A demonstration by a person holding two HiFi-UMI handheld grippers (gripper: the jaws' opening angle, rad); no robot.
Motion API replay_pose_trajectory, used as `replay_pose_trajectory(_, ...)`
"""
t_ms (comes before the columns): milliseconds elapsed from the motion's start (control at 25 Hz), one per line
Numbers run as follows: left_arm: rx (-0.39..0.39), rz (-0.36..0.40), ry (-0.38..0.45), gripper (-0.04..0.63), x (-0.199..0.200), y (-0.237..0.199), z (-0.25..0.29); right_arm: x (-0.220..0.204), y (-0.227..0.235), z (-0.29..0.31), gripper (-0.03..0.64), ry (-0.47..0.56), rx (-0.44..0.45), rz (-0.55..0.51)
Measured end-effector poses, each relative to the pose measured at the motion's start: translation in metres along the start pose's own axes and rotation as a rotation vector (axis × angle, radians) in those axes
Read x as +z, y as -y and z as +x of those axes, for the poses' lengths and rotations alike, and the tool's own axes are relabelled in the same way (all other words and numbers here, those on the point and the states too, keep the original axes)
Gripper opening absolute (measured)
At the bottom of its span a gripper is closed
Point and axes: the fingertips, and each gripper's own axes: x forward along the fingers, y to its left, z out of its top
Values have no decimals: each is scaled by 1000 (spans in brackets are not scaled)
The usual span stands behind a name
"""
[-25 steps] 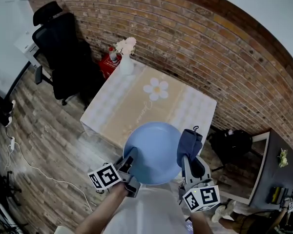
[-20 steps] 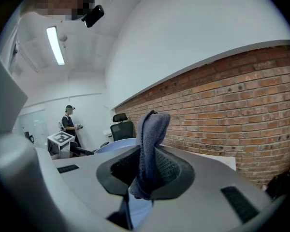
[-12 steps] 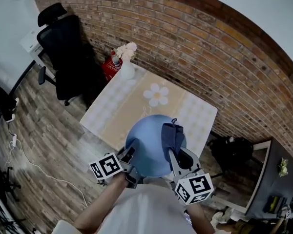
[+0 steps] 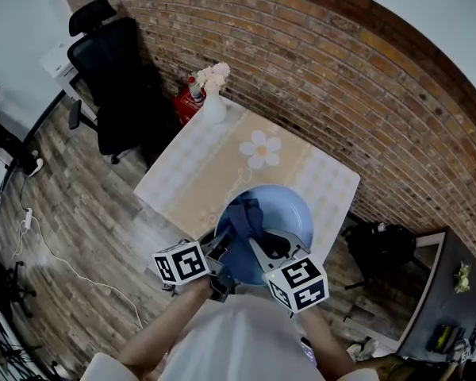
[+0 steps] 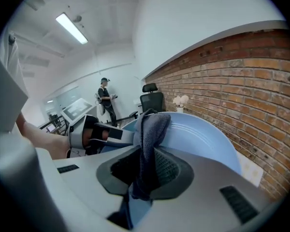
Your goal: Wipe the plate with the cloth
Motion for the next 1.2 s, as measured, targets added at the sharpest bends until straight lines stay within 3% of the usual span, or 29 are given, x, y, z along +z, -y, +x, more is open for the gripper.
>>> replay_pose_trajectory(200,-4,40,-41,48,-10,0,3,-6,15,15,83,-56,-45,-39)
replay_pose_trajectory(360,-2,88,-70,48,-17,0,4,-7,25,19,83,-63,-62,-7)
replay_pose_trajectory(560,8,86,-100,48,-27,-7,6,-15,40,23,83,-63,-81,59)
replay_pose_trajectory(1200,26,93,-71,48,-26,-4,10,-26,115,-1,83,-12,-267,182)
